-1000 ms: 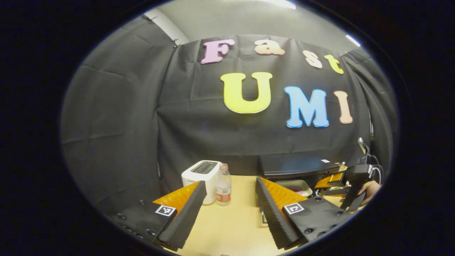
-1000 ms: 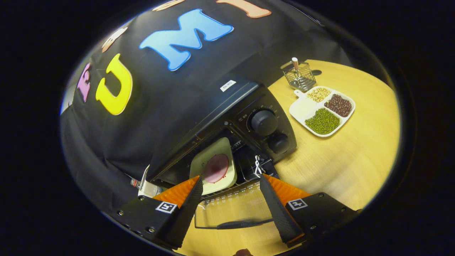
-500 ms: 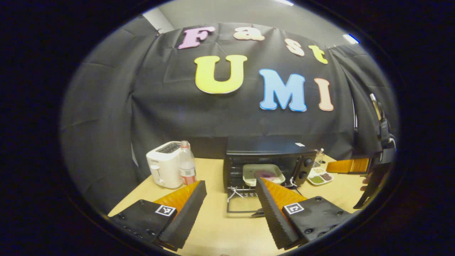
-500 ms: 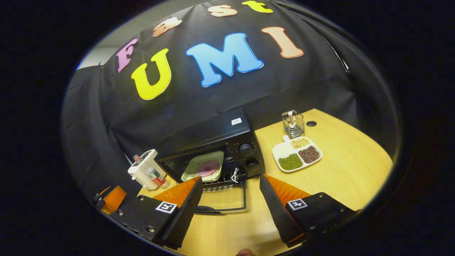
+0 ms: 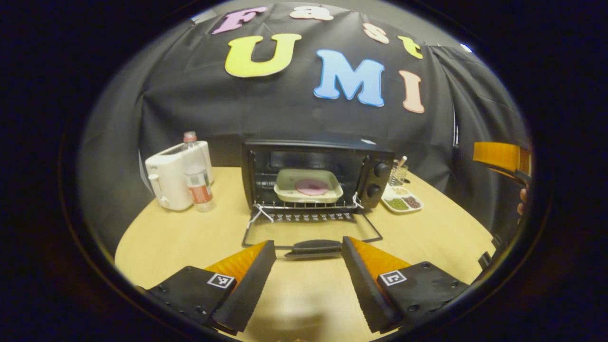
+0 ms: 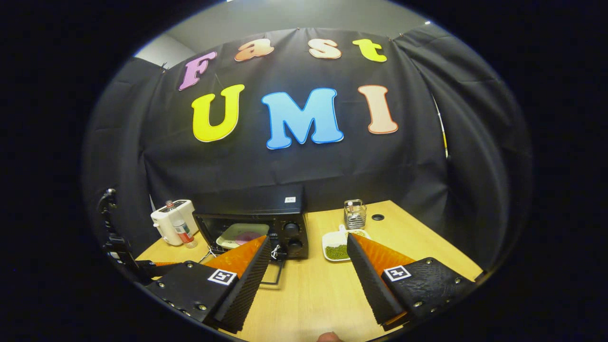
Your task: Open the electric oven with the left hand, put the food in, and close the electric oven.
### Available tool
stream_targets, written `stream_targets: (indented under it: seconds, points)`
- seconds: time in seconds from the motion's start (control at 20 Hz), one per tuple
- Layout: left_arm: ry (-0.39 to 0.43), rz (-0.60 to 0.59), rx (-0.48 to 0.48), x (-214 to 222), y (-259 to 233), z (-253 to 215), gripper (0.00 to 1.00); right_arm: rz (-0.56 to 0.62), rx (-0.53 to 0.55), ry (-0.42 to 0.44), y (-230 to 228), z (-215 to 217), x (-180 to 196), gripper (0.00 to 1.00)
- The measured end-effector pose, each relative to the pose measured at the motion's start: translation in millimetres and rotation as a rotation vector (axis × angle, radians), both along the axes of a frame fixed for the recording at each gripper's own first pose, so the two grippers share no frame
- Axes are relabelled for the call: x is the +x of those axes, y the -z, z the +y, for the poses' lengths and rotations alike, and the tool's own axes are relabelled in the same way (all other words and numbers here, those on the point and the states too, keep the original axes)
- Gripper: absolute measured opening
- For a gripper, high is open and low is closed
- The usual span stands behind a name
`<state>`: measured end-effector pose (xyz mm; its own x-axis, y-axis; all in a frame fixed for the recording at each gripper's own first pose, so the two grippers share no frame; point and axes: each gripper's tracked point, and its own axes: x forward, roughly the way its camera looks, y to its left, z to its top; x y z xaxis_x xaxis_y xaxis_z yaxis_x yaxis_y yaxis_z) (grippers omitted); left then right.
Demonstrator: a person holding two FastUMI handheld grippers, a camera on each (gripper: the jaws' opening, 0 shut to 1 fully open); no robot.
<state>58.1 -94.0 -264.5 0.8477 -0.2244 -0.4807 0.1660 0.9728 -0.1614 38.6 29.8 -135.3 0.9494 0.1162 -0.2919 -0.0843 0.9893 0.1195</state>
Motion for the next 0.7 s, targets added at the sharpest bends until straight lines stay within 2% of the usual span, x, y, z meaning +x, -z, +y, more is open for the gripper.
stream_targets:
  seconds: [0.05, 0.1, 0.2, 0.25, 0.35, 0.4, 0.55, 0.6, 0.7]
  points:
    - [0.006, 0.031, -0.008, 0.8, 10.7, -6.3, 0.91, -0.005, -0.016, 0.011, -2.7, -6.3, -5.2, 0.97]
    - [0.010, 0.067, -0.014, 0.5, 22.4, -11.7, 0.95, -0.007, -0.029, 0.019, -5.0, -12.3, -9.3, 0.97]
    - [0.010, 0.132, -0.017, 6.0, 45.9, -21.6, 0.95, -0.003, -0.054, 0.043, -5.3, -25.0, -17.2, 0.97]
    - [0.010, 0.152, -0.017, 9.5, 56.8, -25.5, 0.92, 0.002, -0.065, 0.059, -5.5, -33.2, -20.5, 0.97]
    - [0.012, 0.184, 0.010, 9.8, 74.0, -30.8, 0.99, 0.013, -0.085, 0.090, -6.0, -49.0, -28.3, 0.97]
    - [0.013, 0.200, 0.030, 10.9, 82.7, -31.4, 0.95, 0.017, -0.095, 0.106, -6.6, -56.4, -31.0, 0.97]
    - [0.009, 0.257, 0.061, 13.1, 103.7, -33.6, 0.95, 0.027, -0.125, 0.146, -8.1, -75.6, -40.4, 0.97]
    - [-0.004, 0.274, 0.077, 14.8, 110.3, -32.0, 0.92, 0.038, -0.132, 0.151, -7.2, -78.9, -44.2, 0.97]
    - [-0.001, 0.249, 0.104, 26.4, 109.5, -33.9, 0.95, 0.059, -0.150, 0.161, -3.6, -85.6, -50.0, 0.97]
